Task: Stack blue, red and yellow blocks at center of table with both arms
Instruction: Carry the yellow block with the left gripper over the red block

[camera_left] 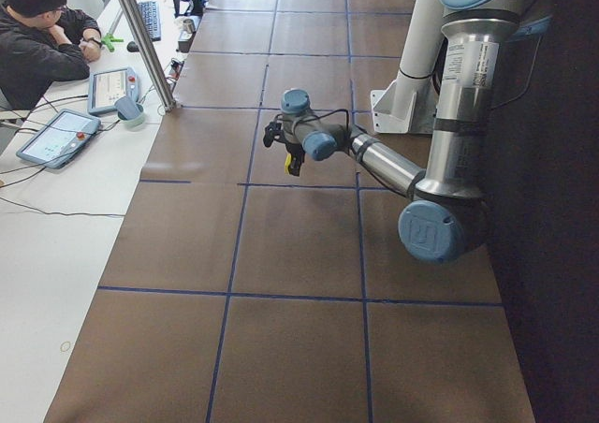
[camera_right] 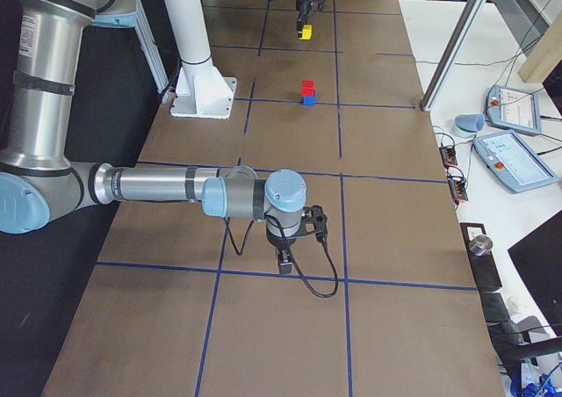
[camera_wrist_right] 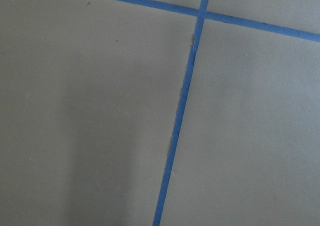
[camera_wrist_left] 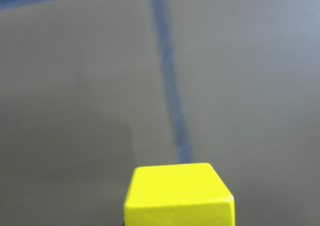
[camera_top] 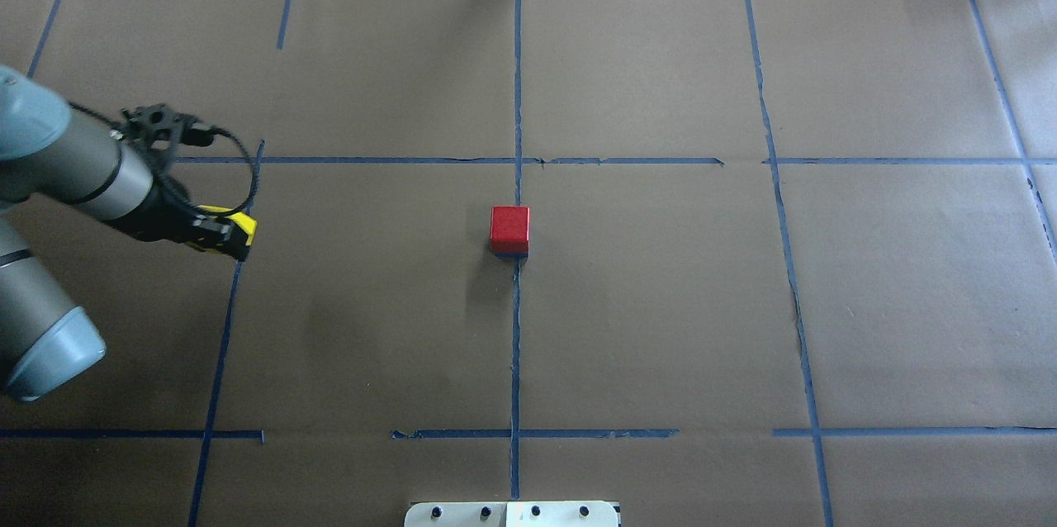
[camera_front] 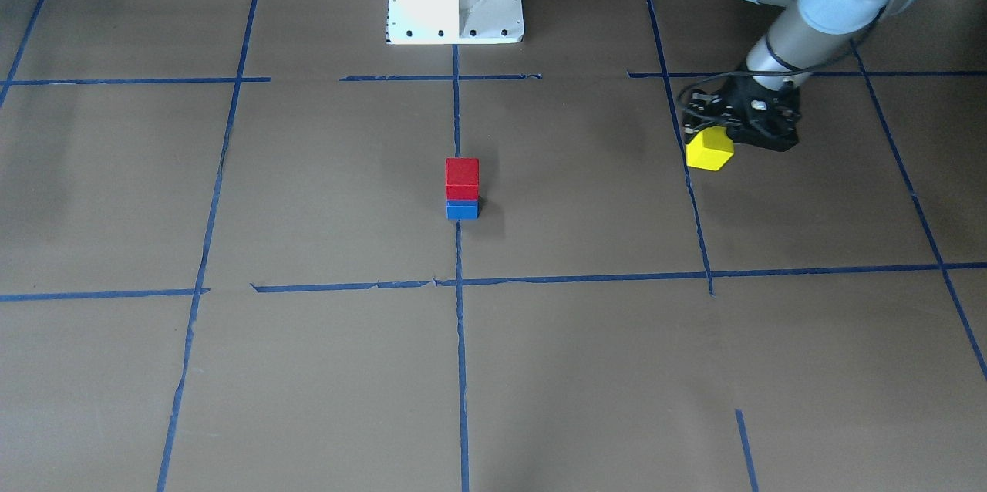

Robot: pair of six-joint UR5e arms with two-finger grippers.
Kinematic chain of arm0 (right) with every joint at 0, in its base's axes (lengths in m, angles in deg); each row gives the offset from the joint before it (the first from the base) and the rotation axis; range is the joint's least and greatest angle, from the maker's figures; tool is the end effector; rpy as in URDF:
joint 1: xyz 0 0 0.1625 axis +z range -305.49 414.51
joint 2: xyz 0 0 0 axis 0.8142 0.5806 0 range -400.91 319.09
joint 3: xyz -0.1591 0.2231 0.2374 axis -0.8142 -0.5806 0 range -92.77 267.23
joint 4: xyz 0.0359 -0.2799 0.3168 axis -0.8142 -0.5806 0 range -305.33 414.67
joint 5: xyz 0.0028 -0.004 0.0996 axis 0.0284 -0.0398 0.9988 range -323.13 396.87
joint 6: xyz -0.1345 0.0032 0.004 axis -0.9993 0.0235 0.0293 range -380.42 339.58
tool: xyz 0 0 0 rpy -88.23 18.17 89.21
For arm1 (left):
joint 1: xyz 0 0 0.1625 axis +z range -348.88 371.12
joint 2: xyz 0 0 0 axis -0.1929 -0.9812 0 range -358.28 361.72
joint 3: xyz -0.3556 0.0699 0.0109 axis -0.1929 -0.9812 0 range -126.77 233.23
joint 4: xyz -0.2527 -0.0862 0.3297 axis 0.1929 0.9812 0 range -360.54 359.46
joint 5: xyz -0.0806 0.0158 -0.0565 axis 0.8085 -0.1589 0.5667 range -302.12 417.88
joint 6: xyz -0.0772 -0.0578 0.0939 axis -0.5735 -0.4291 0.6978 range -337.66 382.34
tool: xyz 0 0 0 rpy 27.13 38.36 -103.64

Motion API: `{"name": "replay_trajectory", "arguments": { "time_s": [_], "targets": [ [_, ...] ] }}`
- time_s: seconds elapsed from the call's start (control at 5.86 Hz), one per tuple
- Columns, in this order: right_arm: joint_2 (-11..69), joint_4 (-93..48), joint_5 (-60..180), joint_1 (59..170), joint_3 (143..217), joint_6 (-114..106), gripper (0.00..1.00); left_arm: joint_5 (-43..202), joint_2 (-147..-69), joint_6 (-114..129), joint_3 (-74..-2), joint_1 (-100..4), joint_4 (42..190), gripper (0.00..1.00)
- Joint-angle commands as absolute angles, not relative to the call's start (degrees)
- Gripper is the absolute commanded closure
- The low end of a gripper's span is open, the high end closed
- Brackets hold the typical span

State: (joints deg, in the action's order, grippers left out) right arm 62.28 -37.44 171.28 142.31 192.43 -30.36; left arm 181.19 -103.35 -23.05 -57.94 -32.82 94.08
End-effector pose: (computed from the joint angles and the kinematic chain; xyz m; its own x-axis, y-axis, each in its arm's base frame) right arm 0.0231 -0.4206 0.5977 0.6965 -0.1984 0.6896 0.1610 0.9797 0.1192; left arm 0.3678 -0.4370 0.2944 0.6133 0.2239 -0.7574 -0.1538 0.9745 0.1635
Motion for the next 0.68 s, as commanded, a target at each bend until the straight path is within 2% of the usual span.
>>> {"name": "replay_trajectory", "arguments": {
  "time_s": [0.0, 0.34, 0.51],
  "targets": [
    [62.3, -37.4, 171.3, 142.3, 192.4, -30.4, 0.00, 180.2, -124.8, -31.4, -55.4, -27.0, 76.4, 1.00],
    [62.3, -37.4, 171.3, 142.3, 192.4, -30.4, 0.00, 173.4, -139.5, -37.1, -40.9, -22.5, 76.5, 1.00],
    [62.3, -37.4, 171.3, 142.3, 192.4, -30.4, 0.00, 173.4, -142.0, -37.2, -36.8, -22.4, 77.2, 1.00]
  ]
}}
